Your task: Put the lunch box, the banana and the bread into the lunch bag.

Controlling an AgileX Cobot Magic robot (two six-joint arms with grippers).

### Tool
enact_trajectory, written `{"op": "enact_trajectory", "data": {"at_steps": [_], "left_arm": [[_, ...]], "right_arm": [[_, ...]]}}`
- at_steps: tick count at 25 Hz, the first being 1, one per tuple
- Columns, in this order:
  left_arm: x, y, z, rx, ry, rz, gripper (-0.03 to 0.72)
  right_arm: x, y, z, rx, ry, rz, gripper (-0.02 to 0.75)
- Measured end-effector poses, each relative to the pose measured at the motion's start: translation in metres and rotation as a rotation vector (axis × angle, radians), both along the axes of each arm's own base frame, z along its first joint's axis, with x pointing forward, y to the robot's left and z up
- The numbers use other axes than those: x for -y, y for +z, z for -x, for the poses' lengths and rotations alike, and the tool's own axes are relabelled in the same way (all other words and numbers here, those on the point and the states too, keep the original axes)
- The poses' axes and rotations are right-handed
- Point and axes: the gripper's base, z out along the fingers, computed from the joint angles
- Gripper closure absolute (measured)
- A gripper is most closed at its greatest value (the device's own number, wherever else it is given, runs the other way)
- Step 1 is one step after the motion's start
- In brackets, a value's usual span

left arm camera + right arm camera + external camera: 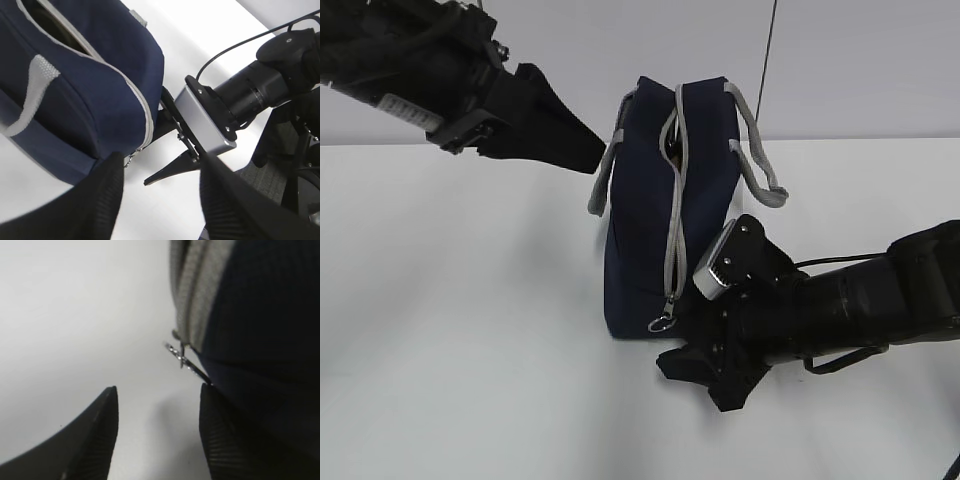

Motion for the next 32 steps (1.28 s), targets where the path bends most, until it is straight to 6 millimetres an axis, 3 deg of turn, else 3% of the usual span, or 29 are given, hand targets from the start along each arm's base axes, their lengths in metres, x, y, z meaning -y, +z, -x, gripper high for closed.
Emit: {"op": "enact_trajectory", "data": {"at_steps": [11,17,25,32], "left_arm": [[0.000,0.000,0.000,0.000,0.000,0.000,0.346],[0.000,0.000,0.001,-0.004,-0.005,-0.001,0.348],[0.000,0.000,0.001,-0.008,-0.008,-0.002,0.349],[0.000,0.000,0.001,-0.010,-0.010,-0.002,0.349]], "right_arm": [[-0.001,0.001,-0.003,0.007,0.003,-0.004,0.343],[-0.005,-0.016,0.000,-0.060,0.030,-0.044,0.344],[-0.010,-0.008,-0.014,-0.015,0.034,-0.064,0.344],[-0.010,-0.007,-0.018,-0.006,0.019,-0.048,0.405]]}}
